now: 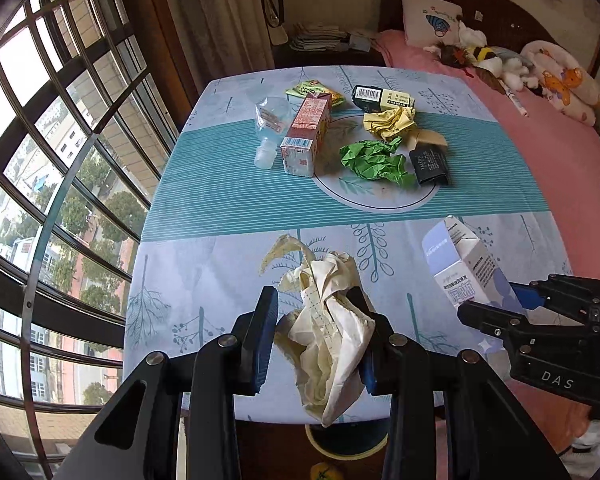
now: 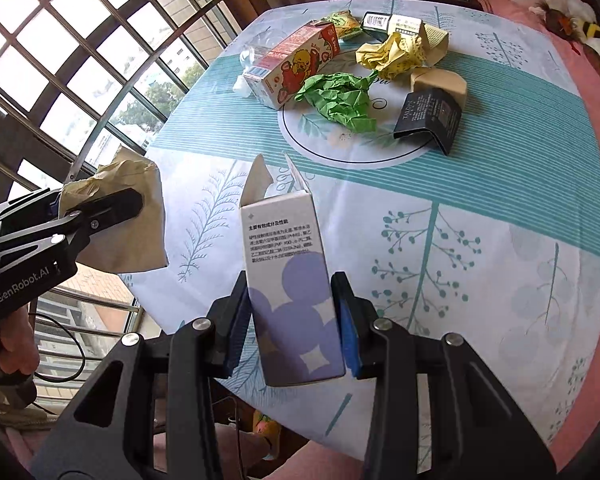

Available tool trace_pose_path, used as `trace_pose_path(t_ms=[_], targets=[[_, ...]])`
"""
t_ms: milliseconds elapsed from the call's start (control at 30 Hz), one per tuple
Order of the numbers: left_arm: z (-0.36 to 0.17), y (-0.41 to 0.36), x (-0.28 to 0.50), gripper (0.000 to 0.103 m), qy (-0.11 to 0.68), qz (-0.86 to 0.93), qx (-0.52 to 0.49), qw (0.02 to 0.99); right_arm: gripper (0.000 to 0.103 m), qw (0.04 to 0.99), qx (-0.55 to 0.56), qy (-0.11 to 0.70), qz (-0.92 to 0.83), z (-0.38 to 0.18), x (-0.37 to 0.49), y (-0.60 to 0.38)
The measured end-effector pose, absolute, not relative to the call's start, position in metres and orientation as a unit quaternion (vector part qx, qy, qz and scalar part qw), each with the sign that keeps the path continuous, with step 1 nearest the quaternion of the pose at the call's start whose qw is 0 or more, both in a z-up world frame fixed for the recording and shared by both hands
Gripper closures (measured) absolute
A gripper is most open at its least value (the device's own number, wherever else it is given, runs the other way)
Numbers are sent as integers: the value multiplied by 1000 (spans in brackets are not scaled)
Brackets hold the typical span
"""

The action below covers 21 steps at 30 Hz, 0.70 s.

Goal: Collect trash
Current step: 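Carry both items over the wastebasket and open both tools to drop them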

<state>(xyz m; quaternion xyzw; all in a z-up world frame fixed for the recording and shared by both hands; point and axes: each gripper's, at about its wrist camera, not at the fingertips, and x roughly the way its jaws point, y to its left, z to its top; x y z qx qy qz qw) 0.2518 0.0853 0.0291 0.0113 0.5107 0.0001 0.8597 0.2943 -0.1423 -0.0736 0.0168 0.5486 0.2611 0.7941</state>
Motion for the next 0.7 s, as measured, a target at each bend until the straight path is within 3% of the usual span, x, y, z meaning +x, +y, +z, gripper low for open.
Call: trace_pose_path(t_ms=[400,700], targets=[[38,106,106,68,487,-75,46,869,67,834,71,522,163,-54,130,-130],[-12,98,34,68,532,-119,50,837,67,819,73,556,123,-82,30,-120]])
